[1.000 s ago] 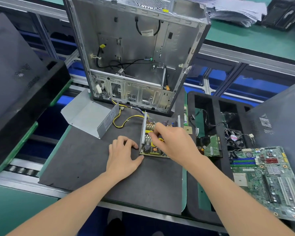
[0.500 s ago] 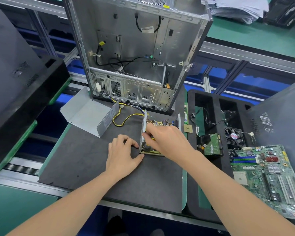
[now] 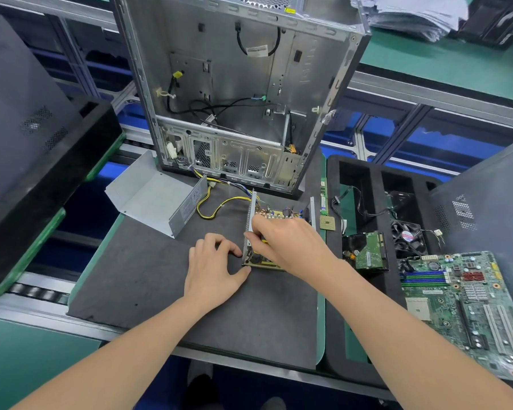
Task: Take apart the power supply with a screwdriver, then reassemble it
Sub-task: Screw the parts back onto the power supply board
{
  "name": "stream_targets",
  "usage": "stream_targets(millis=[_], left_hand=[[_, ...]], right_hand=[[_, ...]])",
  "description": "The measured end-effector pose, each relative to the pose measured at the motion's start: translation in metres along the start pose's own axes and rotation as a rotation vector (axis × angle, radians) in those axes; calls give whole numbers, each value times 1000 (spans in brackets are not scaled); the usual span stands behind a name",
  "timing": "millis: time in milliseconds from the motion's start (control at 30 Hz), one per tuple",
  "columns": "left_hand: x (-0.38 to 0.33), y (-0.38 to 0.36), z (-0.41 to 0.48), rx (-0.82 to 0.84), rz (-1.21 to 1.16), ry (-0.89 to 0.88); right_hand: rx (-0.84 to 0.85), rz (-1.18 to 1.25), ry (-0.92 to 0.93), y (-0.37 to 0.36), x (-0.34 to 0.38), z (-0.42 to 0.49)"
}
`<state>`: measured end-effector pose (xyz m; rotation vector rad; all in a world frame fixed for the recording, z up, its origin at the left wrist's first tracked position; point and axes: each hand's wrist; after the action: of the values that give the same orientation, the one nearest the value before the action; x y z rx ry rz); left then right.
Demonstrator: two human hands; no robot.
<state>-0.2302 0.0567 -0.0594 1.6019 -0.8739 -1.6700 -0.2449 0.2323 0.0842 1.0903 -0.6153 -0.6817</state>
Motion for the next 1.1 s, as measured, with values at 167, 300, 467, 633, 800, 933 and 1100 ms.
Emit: stream_targets(millis=[167, 300, 467, 633, 800, 933, 1100], left_hand=[[1, -1, 0, -1, 7, -2], [2, -1, 0, 2, 0, 3], [1, 0, 0, 0, -7, -2], [1, 0, 0, 2, 10, -14], [-1, -2, 1, -1, 18, -8], [-2, -3, 1, -2, 19, -6], [-2, -3, -1, -16, 49, -16]], right_hand=[[53, -18, 20, 3, 1, 2], [207, -47, 14, 0, -2, 3], [370, -130, 6, 3, 2, 7], [422, 135, -28, 11, -5, 9], [555, 165, -114, 18, -13, 16], [595, 12, -147, 17, -13, 23], [558, -148, -130, 17, -8, 24]])
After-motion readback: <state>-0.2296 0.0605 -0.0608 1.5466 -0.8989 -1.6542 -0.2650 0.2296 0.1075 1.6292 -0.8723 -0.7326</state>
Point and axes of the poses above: each hand's wrist, its own z-axis towards the middle knuckle, its own y-axis out of the back of the hand, x = y × z, and after that the axes turned 4 degrees about y, right-handed
